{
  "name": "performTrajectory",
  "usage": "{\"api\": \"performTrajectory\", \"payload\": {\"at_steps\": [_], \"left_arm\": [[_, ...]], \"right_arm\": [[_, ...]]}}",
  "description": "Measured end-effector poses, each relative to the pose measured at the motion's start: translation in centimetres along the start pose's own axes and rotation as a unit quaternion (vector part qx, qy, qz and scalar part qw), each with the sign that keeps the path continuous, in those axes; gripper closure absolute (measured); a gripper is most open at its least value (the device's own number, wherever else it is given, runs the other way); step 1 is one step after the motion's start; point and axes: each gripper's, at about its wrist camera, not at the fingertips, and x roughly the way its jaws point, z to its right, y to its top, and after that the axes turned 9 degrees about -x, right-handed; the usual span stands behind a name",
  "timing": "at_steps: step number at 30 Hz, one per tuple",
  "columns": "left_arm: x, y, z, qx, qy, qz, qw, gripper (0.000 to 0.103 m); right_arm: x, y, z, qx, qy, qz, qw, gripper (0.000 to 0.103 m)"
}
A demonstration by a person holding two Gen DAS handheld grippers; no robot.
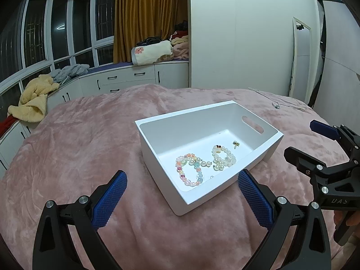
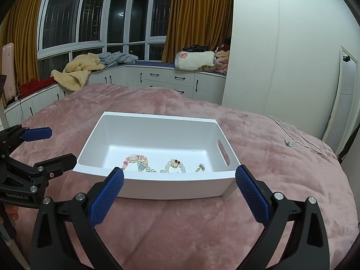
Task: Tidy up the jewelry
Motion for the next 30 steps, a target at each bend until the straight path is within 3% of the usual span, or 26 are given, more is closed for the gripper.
{"api": "performTrajectory", "payload": {"at_steps": [30], "left_arm": [[-1.0,0.4,-0.4,-0.003,0.006,0.023,0.9997,0.003]], "right_arm": [[0.0,0.0,0.0,-0.004,0.002,-0.001,1.000,0.005]]}}
